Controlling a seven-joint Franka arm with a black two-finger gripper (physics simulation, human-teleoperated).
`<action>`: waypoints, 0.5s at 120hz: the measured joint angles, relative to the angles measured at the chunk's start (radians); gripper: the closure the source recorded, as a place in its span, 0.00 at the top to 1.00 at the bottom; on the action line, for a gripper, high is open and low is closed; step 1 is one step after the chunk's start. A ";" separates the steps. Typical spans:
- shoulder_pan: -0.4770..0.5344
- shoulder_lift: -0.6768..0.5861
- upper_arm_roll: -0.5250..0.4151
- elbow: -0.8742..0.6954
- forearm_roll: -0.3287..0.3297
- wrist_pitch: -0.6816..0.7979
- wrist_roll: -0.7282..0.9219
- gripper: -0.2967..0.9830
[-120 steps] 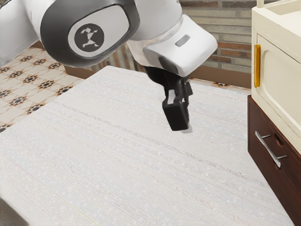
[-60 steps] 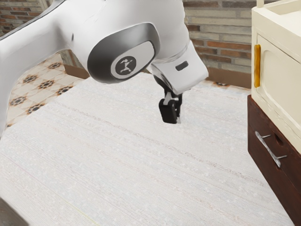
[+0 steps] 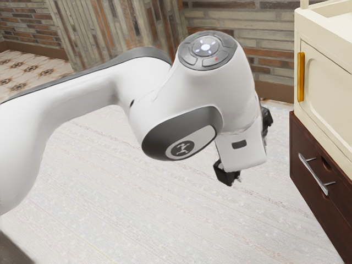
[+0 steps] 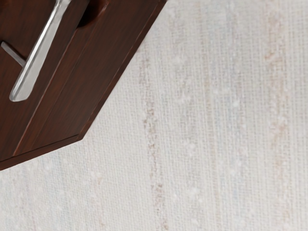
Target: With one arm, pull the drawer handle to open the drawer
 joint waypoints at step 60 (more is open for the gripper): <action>-0.059 -0.048 0.000 -0.201 -0.057 0.401 0.167 0.77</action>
